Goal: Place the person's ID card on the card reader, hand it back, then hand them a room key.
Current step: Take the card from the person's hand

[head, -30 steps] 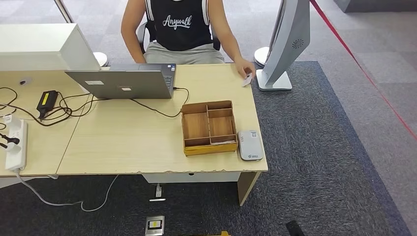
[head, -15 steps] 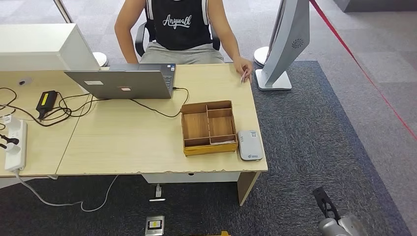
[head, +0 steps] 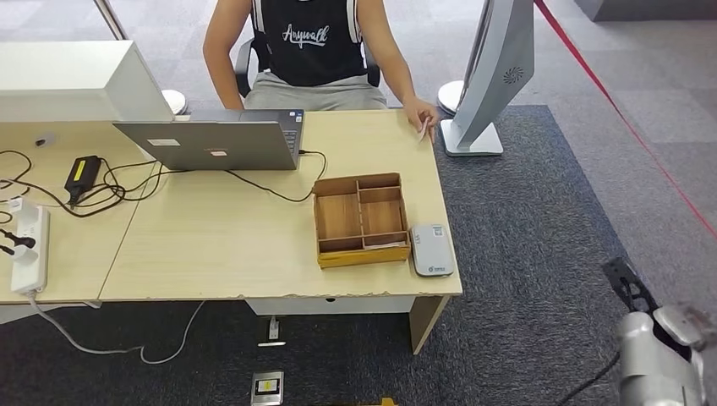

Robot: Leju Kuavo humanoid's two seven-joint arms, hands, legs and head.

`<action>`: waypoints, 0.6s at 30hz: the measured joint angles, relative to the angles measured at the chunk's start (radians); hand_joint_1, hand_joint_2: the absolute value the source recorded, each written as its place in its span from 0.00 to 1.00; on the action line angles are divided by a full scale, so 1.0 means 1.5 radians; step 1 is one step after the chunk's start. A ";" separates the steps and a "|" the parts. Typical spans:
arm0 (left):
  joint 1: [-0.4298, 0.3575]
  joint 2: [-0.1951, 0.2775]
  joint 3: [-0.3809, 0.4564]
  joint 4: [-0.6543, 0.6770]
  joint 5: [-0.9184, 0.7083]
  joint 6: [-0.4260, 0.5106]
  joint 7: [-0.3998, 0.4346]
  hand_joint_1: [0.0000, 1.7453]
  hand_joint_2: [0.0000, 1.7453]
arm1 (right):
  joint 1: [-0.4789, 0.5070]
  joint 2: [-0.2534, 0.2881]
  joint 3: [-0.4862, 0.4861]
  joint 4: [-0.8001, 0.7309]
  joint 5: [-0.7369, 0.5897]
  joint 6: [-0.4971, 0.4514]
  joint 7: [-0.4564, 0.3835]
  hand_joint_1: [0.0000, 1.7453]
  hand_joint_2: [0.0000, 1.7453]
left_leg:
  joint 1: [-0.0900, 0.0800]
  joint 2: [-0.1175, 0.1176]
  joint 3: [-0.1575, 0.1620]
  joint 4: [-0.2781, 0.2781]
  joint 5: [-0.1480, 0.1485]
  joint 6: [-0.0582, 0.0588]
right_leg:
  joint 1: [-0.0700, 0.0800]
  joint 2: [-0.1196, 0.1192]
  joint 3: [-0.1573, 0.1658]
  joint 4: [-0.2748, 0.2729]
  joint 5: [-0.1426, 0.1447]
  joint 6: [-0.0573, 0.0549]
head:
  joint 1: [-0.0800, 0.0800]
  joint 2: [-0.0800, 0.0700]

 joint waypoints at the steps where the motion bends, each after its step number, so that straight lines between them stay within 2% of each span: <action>1: 0.000 0.000 -0.001 0.000 0.002 0.000 0.001 0.00 0.00 | 0.000 -0.001 0.015 -0.032 -0.002 0.001 0.000 0.00 1.00 | 0.000 0.000 0.000 0.000 0.000 0.000 | 0.000 0.000 0.000 0.000 0.000 0.000 | 0.000 0.000; 11: 0.000 0.000 -0.015 0.001 0.023 0.010 0.000 0.00 0.00 | -0.049 -0.024 0.169 -0.291 -0.042 -0.004 0.000 0.00 1.00 | 0.000 -0.001 -0.001 0.000 0.002 0.001 | 0.000 -0.001 -0.001 0.000 0.001 0.001 | 0.000 0.000; 18: -0.002 -0.004 -0.026 0.001 0.029 0.017 -0.014 0.00 0.00 | -0.150 -0.056 0.316 -0.377 -0.064 -0.027 0.000 0.00 1.00 | 0.000 -0.001 -0.002 0.000 0.002 0.001 | 0.000 -0.001 -0.002 0.000 0.002 0.001 | 0.000 0.000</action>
